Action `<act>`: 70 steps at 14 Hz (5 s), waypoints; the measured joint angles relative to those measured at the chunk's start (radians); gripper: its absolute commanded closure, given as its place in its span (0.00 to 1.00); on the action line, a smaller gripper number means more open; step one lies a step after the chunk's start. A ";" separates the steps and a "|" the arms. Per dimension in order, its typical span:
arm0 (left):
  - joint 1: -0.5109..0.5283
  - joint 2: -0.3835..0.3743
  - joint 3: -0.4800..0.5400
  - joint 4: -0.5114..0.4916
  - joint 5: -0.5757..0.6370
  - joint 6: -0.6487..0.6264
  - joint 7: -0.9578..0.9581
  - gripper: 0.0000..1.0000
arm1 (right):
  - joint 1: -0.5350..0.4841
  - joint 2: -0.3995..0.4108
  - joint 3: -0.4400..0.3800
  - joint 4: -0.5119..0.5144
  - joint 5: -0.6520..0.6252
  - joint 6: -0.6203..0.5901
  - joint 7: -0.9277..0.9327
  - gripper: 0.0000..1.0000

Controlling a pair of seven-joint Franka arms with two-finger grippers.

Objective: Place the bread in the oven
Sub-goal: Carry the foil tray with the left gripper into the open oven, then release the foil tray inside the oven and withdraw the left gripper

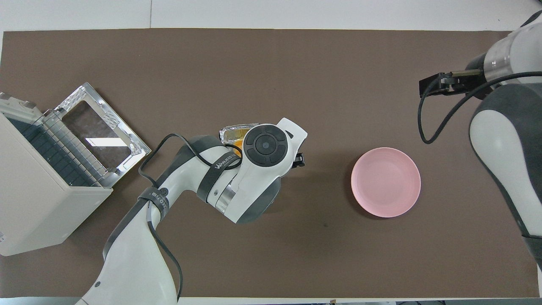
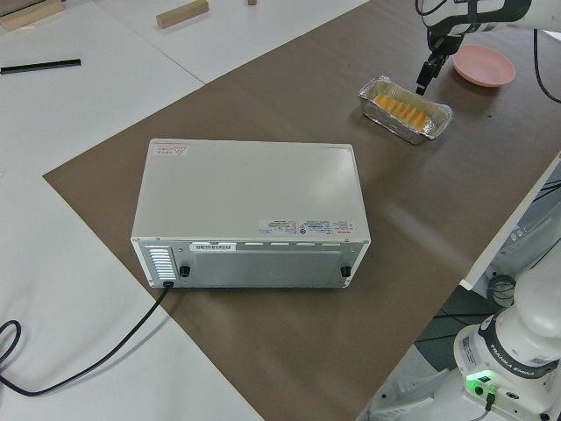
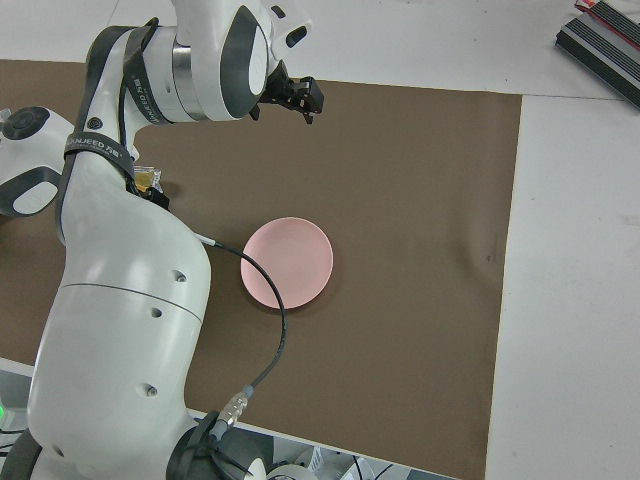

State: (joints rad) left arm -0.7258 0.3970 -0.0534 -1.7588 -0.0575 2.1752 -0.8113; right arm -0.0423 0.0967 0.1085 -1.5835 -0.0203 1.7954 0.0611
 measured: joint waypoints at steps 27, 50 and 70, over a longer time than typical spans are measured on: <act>0.189 -0.088 0.341 0.140 -0.003 -0.362 -0.127 1.00 | -0.052 -0.191 -0.025 -0.037 0.040 -0.352 -0.092 0.00; 0.471 -0.122 0.356 0.006 0.114 -0.346 0.146 1.00 | -0.052 -0.195 -0.024 -0.037 0.040 -0.355 -0.092 0.00; 0.482 -0.148 0.351 0.110 0.147 -0.362 0.176 0.00 | -0.052 -0.195 -0.024 -0.037 0.040 -0.355 -0.092 0.00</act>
State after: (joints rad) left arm -0.2439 0.2486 0.2974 -1.6493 0.0891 1.8137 -0.6349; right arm -0.0942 -0.0981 0.0844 -1.6202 0.0202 1.4400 -0.0311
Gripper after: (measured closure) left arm 0.000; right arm 0.000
